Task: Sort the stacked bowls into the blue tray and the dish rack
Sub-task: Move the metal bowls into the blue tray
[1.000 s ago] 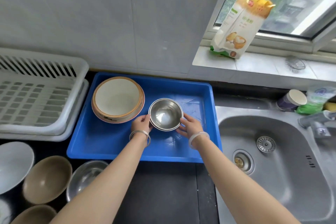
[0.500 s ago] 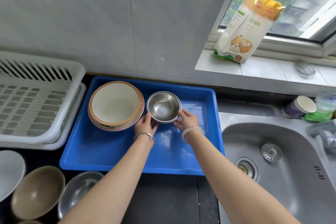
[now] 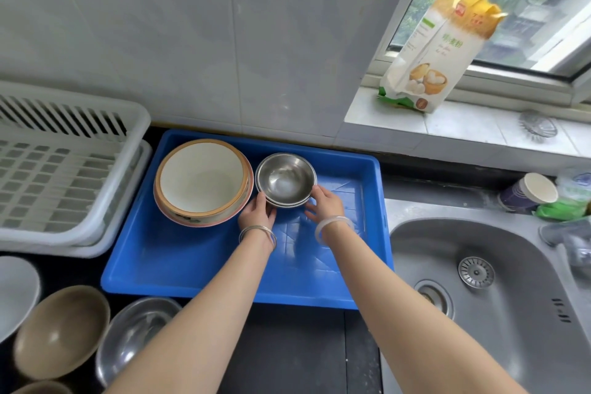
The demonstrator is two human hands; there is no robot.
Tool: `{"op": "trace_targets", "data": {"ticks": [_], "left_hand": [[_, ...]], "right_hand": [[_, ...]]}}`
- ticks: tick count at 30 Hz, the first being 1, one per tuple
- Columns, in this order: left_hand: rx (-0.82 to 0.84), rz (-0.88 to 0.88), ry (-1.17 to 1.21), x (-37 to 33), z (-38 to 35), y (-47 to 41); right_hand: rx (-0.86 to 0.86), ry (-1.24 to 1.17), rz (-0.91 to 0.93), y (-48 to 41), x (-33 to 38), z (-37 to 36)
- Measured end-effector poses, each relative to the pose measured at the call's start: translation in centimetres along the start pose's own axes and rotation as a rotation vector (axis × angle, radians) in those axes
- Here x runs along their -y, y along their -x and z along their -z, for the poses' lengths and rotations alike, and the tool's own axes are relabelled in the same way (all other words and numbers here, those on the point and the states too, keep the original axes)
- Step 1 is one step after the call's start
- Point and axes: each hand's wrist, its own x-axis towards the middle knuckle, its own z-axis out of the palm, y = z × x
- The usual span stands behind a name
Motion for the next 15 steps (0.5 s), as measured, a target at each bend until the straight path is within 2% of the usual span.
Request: {"op": "trace_targets", "data": {"ticks": [6,11,15], "left_hand": [[0.065,0.013,-0.22,-0.8,2.1,2.5],[0.119,-0.135,-0.451,-2.4,6.3,6.7],[0.045,-0.312,-0.681,-3.4,11.4,10.4]], "right_hand": [[0.0,0.241,0.127,3.1,-0.9,1.8],[0.09,0.339,0.231,9.0,-1.9,2.4],[0.246,0.441,0.319,13.3,-3.6,1.6]]}}
